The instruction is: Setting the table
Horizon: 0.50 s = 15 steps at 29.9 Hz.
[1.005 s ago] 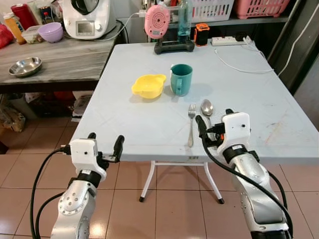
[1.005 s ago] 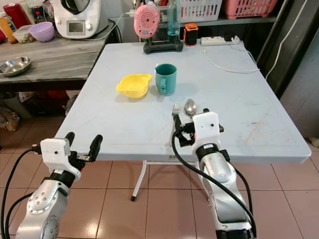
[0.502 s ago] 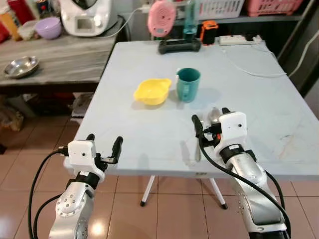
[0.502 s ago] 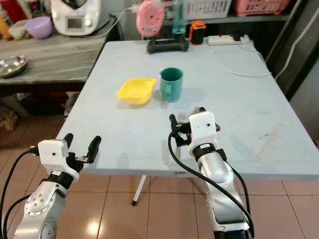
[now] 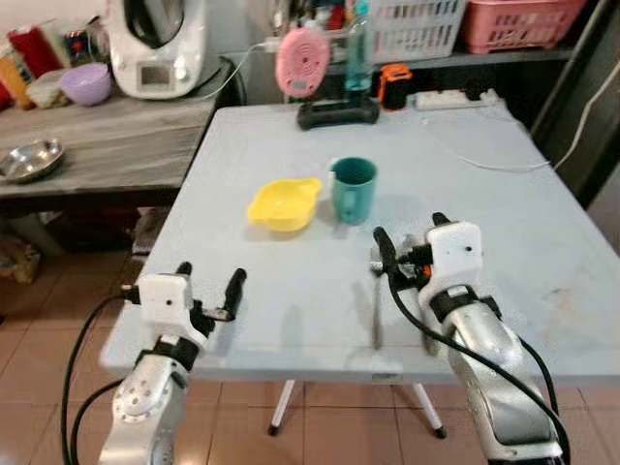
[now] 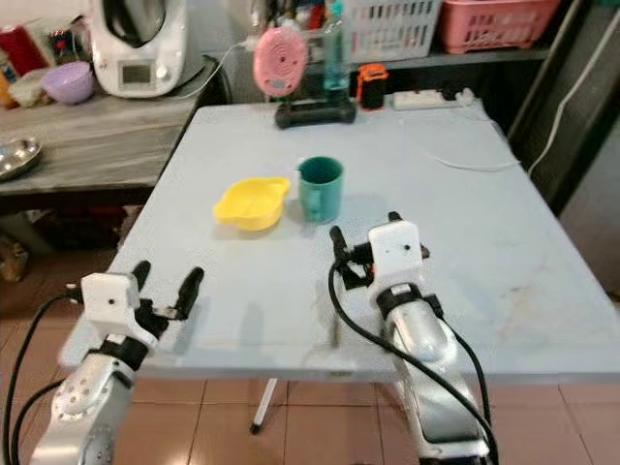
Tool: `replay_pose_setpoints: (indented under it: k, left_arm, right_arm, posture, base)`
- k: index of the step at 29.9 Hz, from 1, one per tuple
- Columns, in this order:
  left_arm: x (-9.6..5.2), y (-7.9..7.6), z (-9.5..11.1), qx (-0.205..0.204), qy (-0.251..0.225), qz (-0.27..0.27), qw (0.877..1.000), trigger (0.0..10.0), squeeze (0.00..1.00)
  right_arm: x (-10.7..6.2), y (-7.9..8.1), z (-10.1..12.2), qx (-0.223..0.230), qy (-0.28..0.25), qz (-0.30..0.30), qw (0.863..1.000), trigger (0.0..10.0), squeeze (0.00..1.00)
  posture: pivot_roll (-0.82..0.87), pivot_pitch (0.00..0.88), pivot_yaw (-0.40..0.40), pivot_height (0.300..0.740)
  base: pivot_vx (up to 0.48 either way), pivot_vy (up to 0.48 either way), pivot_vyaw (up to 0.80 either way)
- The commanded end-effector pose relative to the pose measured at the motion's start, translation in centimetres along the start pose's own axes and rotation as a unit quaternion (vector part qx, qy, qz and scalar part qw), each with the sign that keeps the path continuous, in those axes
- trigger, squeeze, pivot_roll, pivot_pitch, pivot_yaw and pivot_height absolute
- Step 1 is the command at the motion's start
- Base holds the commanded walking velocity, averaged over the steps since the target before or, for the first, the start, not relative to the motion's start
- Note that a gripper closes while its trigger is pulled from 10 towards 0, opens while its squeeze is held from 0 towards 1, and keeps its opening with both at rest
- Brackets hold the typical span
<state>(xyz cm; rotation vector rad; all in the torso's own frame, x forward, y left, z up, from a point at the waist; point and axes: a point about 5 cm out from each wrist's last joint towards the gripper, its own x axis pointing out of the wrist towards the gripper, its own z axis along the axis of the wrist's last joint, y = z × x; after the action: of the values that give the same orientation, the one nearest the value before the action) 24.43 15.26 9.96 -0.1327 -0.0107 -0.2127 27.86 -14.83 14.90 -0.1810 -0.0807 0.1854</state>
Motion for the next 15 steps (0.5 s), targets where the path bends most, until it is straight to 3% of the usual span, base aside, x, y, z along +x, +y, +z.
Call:
replay_pose_setpoints:
  k: [1, 15]
  left_arm:
    - [-0.20, 0.83, 0.39, 0.014, -0.003, 0.007, 1.000, 10.0, 0.00]
    - [-0.33, 0.75, 0.32, 0.013, 0.001, 0.003, 1.000, 10.0, 0.00]
  right_arm:
    - [0.17, 0.62, 0.49, 0.007, -0.010, 0.010, 1.000, 10.0, 0.00]
    - [-0.08, 0.77, 0.34, 0.005, -0.008, 0.018, 1.000, 10.0, 0.00]
  posture:
    - [-0.11, 0.079, 0.086, 0.740]
    - [-0.10, 0.081, 0.087, 0.740]
  base:
    - [0.345, 0.000, 0.00]
    - [0.348, 0.000, 0.00]
